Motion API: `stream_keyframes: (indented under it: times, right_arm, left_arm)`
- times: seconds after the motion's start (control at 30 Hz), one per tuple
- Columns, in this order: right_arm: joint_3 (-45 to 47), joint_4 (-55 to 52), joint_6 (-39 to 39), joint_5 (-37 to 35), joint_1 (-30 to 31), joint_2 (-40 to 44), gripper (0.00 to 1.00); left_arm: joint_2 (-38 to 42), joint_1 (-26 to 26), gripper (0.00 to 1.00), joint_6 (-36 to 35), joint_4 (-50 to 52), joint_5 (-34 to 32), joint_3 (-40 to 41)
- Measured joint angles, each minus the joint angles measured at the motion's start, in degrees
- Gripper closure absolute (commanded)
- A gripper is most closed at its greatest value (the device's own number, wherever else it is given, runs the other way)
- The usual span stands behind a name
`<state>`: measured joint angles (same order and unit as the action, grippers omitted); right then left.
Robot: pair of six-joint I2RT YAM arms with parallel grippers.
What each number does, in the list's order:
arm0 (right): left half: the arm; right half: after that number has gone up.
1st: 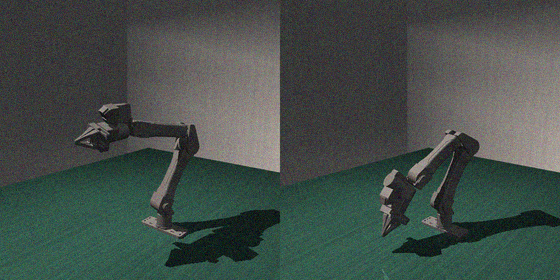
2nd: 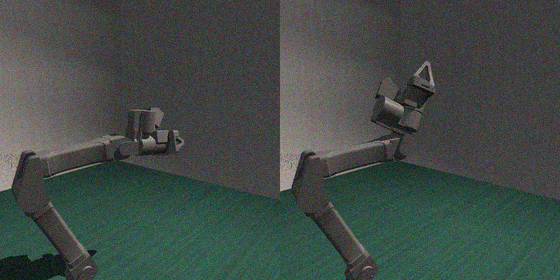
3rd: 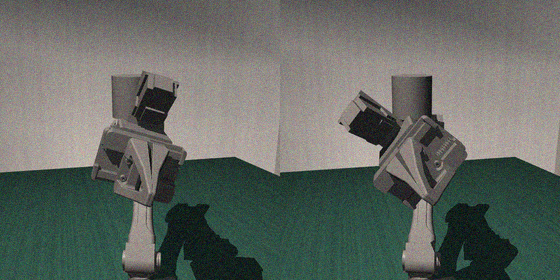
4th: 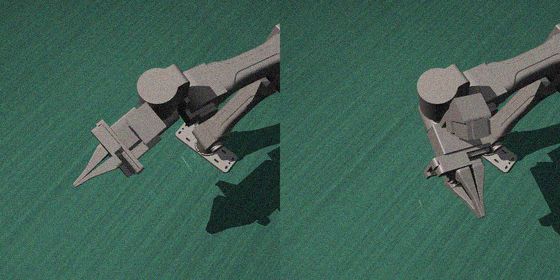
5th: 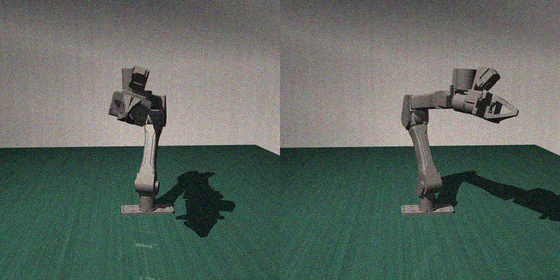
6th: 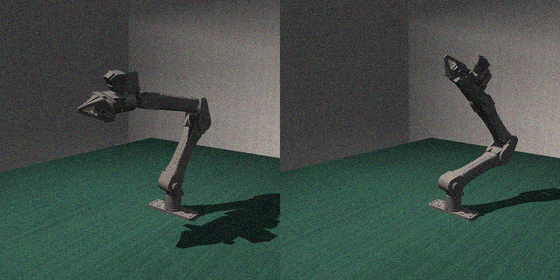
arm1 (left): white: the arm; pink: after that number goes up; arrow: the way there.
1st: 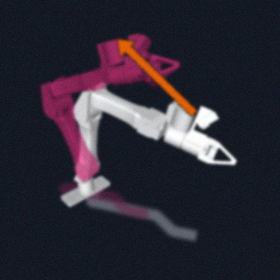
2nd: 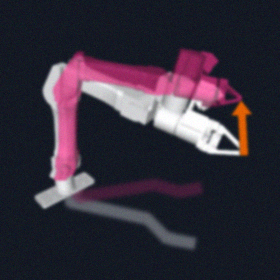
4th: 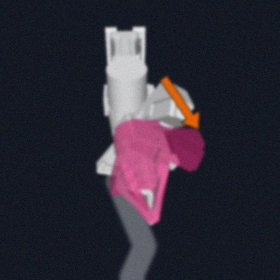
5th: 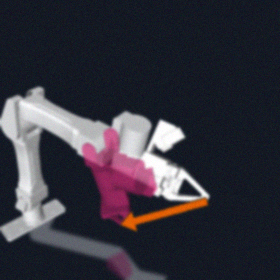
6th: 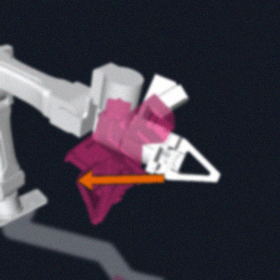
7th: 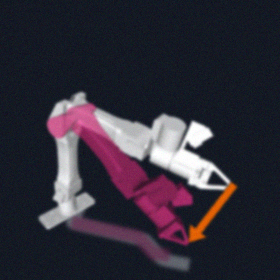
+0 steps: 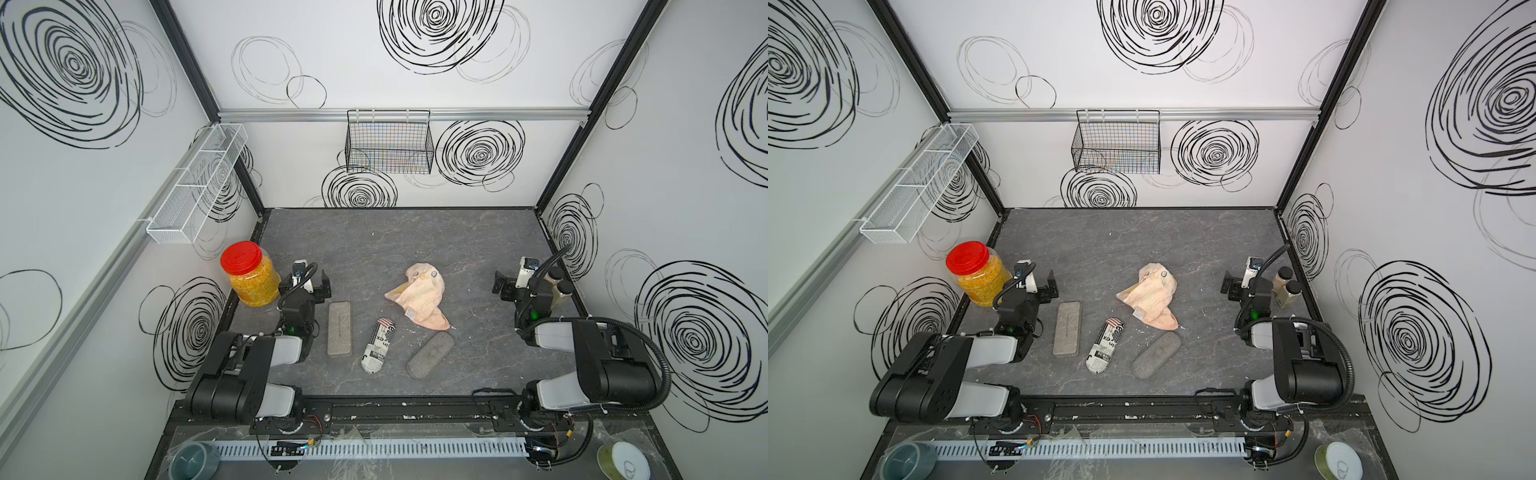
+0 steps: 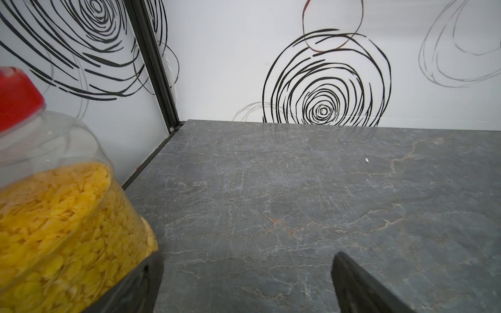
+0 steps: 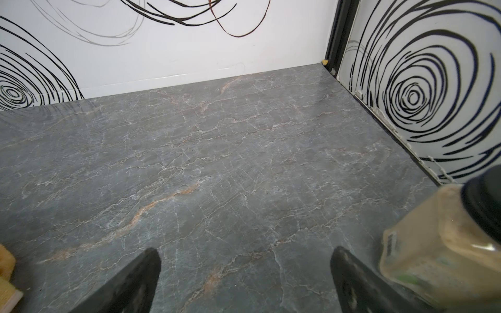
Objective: Wipe the eyeglass case
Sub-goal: Pick up the eyeglass case from the center of the board.
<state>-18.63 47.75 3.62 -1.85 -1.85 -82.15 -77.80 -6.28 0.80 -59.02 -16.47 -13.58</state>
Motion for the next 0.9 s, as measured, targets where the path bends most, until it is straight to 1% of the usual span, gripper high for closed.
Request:
stream_keyframes:
  times: [0.17,0.3,0.37,0.47,0.57,0.7,0.83,0.9]
  right_arm:
    - [-3.23,-7.1,0.26,-1.97,0.9,6.56,0.0]
    - [-7.85,-13.73,2.54,-1.03,2.12,11.02,0.0]
    - [-9.9,-16.68,3.56,-0.98,4.15,12.83,0.0]
    - [-13.29,-22.12,5.81,-2.58,9.49,14.67,0.0]
    - [-14.84,-25.46,8.48,-1.7,14.14,16.59,0.0]
    - [-14.8,-28.83,10.78,1.44,18.58,19.93,0.01]
    - [-15.8,-33.29,11.63,3.89,25.14,21.18,0.13]
    - [-17.79,-37.24,11.96,4.96,28.85,19.96,0.17]
  left_arm:
    - [10.08,-4.0,0.01,0.11,8.28,-4.7,-2.01]
    - [16.94,-8.0,0.01,2.19,19.15,-7.34,-8.2]
    - [18.45,-10.64,0.01,3.54,23.8,-8.72,-12.15]
    - [19.41,-15.1,0.01,5.51,30.88,-9.25,-17.94]
    - [19.32,-17.86,0.02,8.41,37.13,-6.88,-21.44]
    - [18.38,-19.32,0.0,13.18,45.99,-1.77,-23.61]
    - [18.34,-21.35,0.0,16.72,53.2,2.47,-23.39]
    - [18.73,-22.05,0.0,18.25,55.17,4.22,-22.64]
